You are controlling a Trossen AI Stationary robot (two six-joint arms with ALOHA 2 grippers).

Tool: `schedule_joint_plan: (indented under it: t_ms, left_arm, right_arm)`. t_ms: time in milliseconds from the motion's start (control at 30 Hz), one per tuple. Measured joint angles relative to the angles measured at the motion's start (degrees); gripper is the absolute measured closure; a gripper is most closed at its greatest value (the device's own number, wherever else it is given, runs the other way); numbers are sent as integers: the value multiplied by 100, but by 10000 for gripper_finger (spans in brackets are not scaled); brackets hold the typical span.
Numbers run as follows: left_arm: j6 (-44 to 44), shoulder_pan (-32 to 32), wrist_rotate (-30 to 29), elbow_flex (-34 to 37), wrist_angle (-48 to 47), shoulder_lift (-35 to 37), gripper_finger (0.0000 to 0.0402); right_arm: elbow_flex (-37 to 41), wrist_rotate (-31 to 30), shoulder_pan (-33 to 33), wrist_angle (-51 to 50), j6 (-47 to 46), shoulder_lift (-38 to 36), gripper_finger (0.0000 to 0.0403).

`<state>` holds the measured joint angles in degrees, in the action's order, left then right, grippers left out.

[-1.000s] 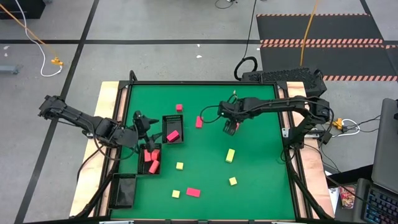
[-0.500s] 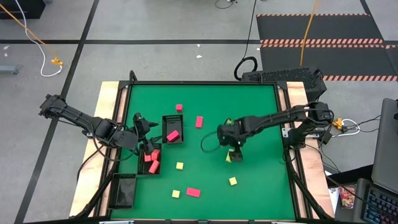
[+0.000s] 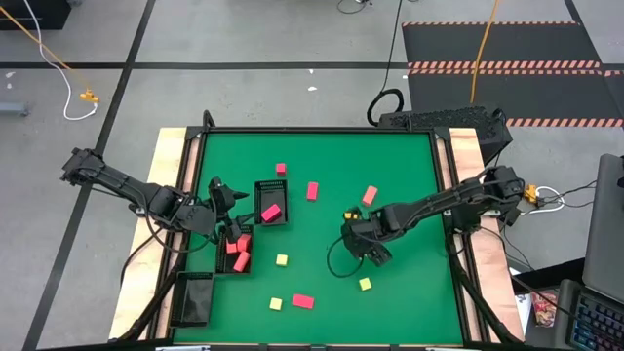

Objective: Sort & place blocks by color
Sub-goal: Put the green block into the bottom black bin

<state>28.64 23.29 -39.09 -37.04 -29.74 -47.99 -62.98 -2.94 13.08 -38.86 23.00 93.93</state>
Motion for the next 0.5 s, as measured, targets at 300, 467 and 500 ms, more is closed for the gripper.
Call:
schedule_joint_plan:
  t_ms: [300,467,500]
  left_arm:
    - [-3,0,-2,0,1,0,110]
    - [15,0,-2,0,0,0,110]
    - [15,0,-4,0,0,0,110]
  right_arm:
    - [151,-177,166,-219,611,7,95]
    - [722,-157,96,491,821,7,109]
    - [817,-158,86,585,818,7,113]
